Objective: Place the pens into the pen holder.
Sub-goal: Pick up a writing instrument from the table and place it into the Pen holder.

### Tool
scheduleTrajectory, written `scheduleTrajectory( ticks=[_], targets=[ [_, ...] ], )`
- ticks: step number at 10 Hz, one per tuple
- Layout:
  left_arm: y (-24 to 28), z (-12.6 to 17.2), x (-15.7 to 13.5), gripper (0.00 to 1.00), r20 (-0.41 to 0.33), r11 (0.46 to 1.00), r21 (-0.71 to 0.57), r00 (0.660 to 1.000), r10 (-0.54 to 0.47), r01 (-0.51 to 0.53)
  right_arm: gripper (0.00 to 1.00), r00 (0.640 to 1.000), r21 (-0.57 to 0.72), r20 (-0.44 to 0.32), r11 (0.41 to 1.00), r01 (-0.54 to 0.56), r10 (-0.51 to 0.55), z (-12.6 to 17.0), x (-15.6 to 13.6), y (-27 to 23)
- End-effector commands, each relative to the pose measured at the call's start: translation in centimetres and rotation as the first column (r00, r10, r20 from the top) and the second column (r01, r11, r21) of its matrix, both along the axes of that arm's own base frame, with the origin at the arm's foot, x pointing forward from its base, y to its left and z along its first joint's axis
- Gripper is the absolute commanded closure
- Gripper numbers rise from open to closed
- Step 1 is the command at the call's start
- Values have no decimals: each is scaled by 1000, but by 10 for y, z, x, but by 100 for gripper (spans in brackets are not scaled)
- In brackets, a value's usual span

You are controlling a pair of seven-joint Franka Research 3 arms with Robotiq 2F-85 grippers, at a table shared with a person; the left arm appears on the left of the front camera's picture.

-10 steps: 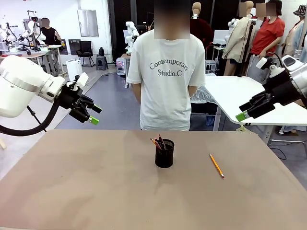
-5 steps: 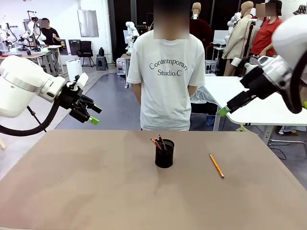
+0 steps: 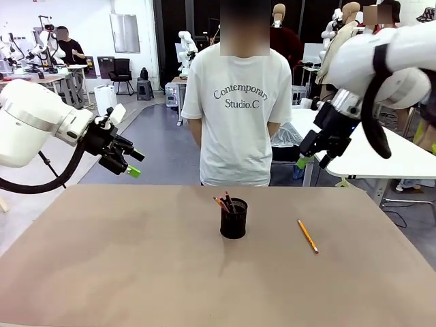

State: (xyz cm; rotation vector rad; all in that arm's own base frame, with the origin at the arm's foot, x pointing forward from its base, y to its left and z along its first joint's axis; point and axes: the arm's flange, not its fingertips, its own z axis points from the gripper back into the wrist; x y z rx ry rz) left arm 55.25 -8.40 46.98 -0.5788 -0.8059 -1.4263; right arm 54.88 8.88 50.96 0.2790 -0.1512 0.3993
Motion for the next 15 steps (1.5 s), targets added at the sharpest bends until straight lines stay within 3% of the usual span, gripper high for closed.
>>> scheduleTrajectory(
  ticks=[1,4,6,7,14,15],
  targets=[
    [2,2,-1,0,-6,1000,-5,1000,-4,4,0,997,-115,-37,992,58,-62,-7,16,12],
    [2,2,-1,0,-6,1000,-5,1000,-4,4,0,998,-245,-5,967,63,-66,-50,21,33],
    [2,2,-1,0,-6,1000,-5,1000,-4,4,0,994,-222,58,970,101,-91,-68,21,42],
    [2,2,-1,0,-6,1000,-5,1000,-4,4,0,999,-220,-20,975,40,-45,-56,22,33],
    [2,2,-1,0,-6,1000,-5,1000,-4,4,0,999,-227,-15,973,48,-52,-61,21,36],
    [2,2,-1,0,-6,1000,-5,1000,-4,4,0,990,-257,-12,957,134,-142,-81,15,40]
  ],
)
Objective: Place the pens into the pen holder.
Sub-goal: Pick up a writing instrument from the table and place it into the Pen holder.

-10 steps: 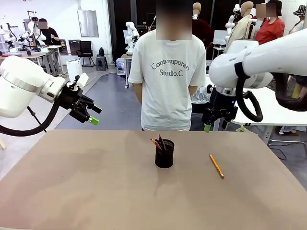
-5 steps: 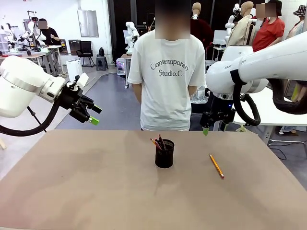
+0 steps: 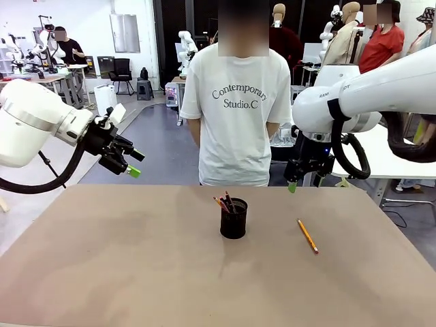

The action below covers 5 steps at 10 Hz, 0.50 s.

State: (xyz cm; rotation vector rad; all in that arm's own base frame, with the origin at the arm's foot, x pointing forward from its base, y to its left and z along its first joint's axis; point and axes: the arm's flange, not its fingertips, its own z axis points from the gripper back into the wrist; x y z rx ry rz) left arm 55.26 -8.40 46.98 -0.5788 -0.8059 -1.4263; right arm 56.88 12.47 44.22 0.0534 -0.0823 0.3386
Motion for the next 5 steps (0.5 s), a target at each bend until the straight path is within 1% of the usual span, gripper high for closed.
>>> scheduleTrajectory(
  ticks=[1,2,3,5],
  targets=[
    [2,2,-1,0,-6,1000,-5,1000,-4,4,0,993,-9,-28,993,118,-118,-28,-14,10],
    [2,2,-1,0,-6,1000,-5,1000,-4,4,0,986,-32,-25,986,163,-164,-35,-18,10],
    [2,2,-1,0,-6,1000,-5,1000,-4,4,0,982,-52,-19,981,185,-186,-43,-22,10],
    [2,2,-1,0,-6,1000,-5,1000,-4,4,0,981,-77,0,978,194,-195,-69,-24,7]
  ],
)
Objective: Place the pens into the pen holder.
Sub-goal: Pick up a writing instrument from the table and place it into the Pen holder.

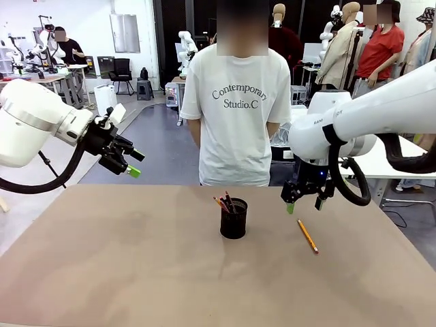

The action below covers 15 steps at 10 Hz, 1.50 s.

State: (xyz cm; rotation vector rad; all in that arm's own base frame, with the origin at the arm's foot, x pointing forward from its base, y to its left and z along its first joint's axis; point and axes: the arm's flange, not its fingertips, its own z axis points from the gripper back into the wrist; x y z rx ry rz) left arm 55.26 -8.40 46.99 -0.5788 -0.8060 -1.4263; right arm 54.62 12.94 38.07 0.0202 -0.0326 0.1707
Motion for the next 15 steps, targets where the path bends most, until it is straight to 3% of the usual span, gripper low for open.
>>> scheduleTrajectory(
  ticks=[1,4,5,6,7,11,15],
  targets=[
    [2,2,-1,0,-6,1000,-5,1000,-4,4,0,999,-46,19,998,37,-36,-19,1,-1],
    [2,2,-1,0,-6,1000,-5,1000,-4,4,0,999,-33,8,999,39,-39,-42,7,-6],
    [2,2,-1,0,-6,1000,-5,1000,-4,4,0,999,-26,-19,999,48,-49,-46,8,-8],
    [2,2,-1,0,-6,1000,-5,1000,-4,4,0,997,-6,-71,1000,-16,16,-36,4,-10],
    [2,2,-1,0,-6,1000,-5,1000,-4,4,0,999,-17,-27,1000,18,-19,-46,4,-7],
    [2,2,-1,0,-6,1000,-5,1000,-4,4,0,999,-18,-43,1000,14,-14,-48,3,-7],
    [2,2,-1,0,-6,1000,-5,1000,-4,4,0,992,13,-59,994,110,-109,-69,38,-1]
  ],
)
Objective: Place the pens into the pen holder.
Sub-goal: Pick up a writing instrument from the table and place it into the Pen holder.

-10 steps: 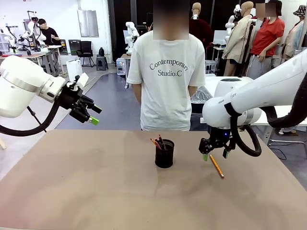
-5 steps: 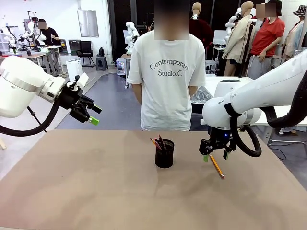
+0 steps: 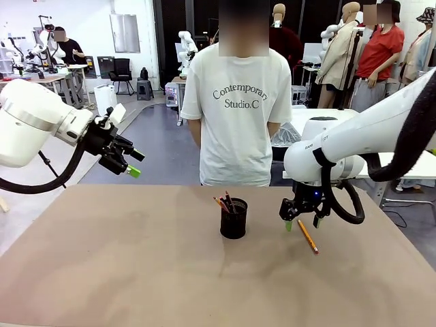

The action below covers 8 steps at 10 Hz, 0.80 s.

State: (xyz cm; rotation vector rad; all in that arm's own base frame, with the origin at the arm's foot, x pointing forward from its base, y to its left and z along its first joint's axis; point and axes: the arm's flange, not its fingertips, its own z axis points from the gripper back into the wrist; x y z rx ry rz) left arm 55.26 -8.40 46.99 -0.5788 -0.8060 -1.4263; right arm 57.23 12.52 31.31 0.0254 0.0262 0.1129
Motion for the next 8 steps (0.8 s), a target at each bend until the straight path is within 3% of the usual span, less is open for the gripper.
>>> scheduleTrajectory(
  ticks=[1,5,8],
  targets=[
    [2,2,-1,0,-6,1000,-5,1000,-4,4,0,997,15,-8,997,81,-81,-3,21,2],
    [2,2,-1,0,-6,1000,-5,1000,-4,4,0,987,-11,-19,987,160,-160,-15,38,-2],
    [2,2,-1,0,-6,1000,-5,1000,-4,4,0,989,-21,-20,989,149,-150,-21,44,-4]
  ],
)
